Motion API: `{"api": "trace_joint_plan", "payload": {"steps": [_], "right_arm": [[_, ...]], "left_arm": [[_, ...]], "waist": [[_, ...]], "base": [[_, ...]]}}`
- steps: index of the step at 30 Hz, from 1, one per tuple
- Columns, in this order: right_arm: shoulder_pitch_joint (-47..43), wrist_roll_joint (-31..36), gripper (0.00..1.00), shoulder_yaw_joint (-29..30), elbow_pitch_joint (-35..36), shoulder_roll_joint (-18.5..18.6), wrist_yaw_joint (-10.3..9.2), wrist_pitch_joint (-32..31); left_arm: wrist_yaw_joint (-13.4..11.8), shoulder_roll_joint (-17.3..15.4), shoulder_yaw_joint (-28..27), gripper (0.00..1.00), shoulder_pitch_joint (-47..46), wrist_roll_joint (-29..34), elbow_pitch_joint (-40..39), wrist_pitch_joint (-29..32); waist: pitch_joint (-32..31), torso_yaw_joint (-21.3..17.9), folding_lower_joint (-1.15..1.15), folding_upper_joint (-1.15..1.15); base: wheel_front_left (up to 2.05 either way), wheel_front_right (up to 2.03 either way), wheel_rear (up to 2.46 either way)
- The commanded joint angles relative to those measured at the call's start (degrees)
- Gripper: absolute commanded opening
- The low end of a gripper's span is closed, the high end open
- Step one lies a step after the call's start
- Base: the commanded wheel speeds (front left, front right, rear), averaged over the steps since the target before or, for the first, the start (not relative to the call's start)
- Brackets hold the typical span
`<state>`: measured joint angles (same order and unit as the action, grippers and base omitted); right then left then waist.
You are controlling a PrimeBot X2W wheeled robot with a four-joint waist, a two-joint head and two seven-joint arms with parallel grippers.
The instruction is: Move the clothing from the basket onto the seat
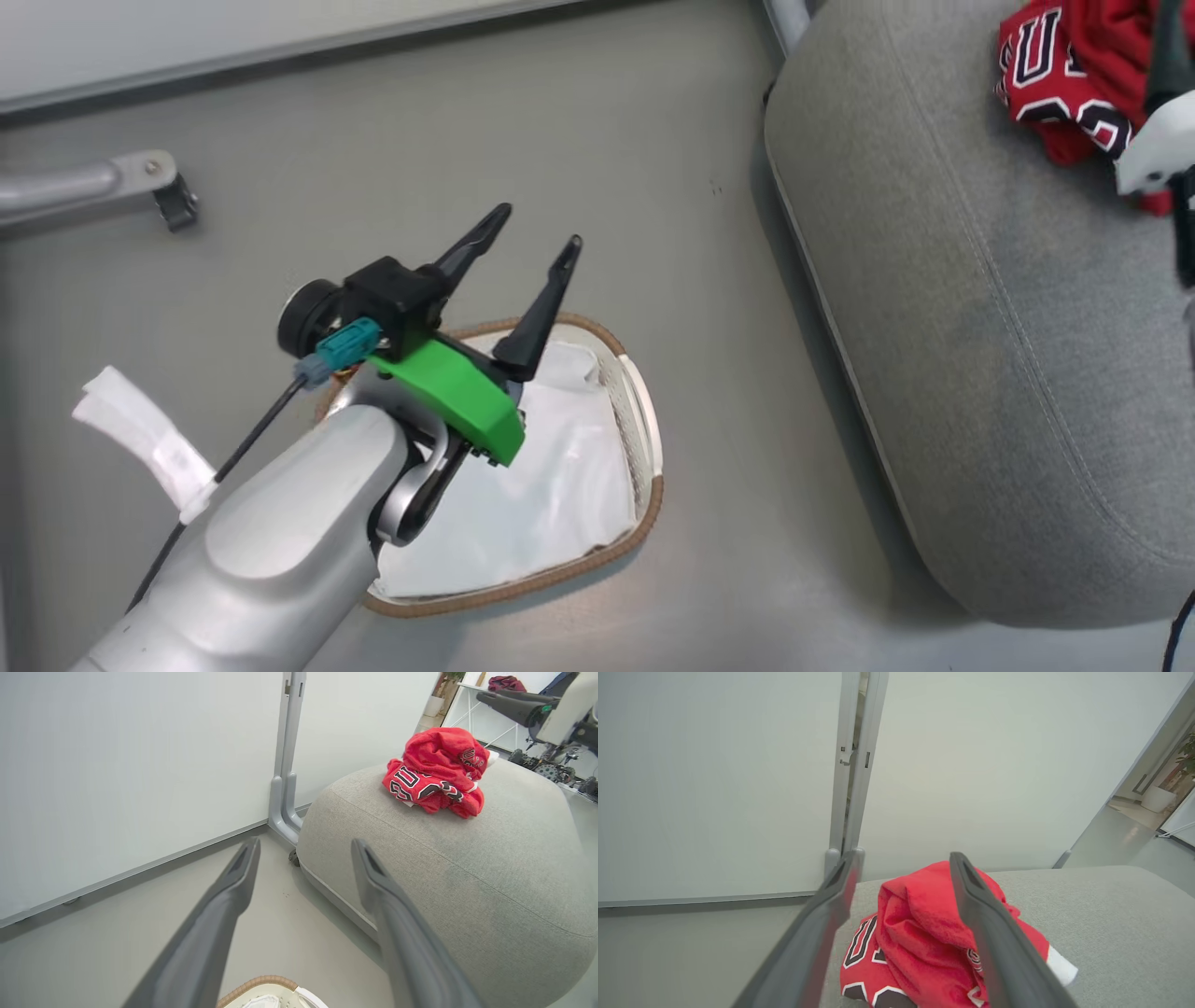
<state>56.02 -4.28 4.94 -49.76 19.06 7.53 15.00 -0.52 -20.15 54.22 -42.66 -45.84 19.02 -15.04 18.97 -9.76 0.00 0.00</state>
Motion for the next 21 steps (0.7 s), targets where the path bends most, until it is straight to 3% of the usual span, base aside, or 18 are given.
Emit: {"api": "trace_joint_plan", "payload": {"steps": [1, 10, 21], "right_arm": [[-2.25, -0.56, 1.0, -0.43, 0.33, -0.39, -0.08, 0.26], [-14.33, -2.16, 1.0, -0.28, 6.95, -5.45, -0.08, 0.26], [-30.42, 0.62, 1.0, -0.73, 20.16, -13.85, -0.08, 0.27]], "left_arm": [[-0.06, 0.12, -1.38, 1.0, 2.14, 0.53, 0.25, -0.14], [-1.13, -0.32, -14.33, 1.0, 13.66, 4.31, -0.73, -0.11], [-2.66, 2.21, -28.24, 1.0, 29.23, 9.15, -2.02, -0.11]], "waist": [[-4.87, 3.53, 0.0, 0.0], [-9.94, 9.49, 0.0, 0.0], [-14.38, 12.33, 0.0, 0.0]], "base": [[0.0, 0.0, 0.0], [0.0, 0.0, 0.0], [0.0, 0.0, 0.0]]}}
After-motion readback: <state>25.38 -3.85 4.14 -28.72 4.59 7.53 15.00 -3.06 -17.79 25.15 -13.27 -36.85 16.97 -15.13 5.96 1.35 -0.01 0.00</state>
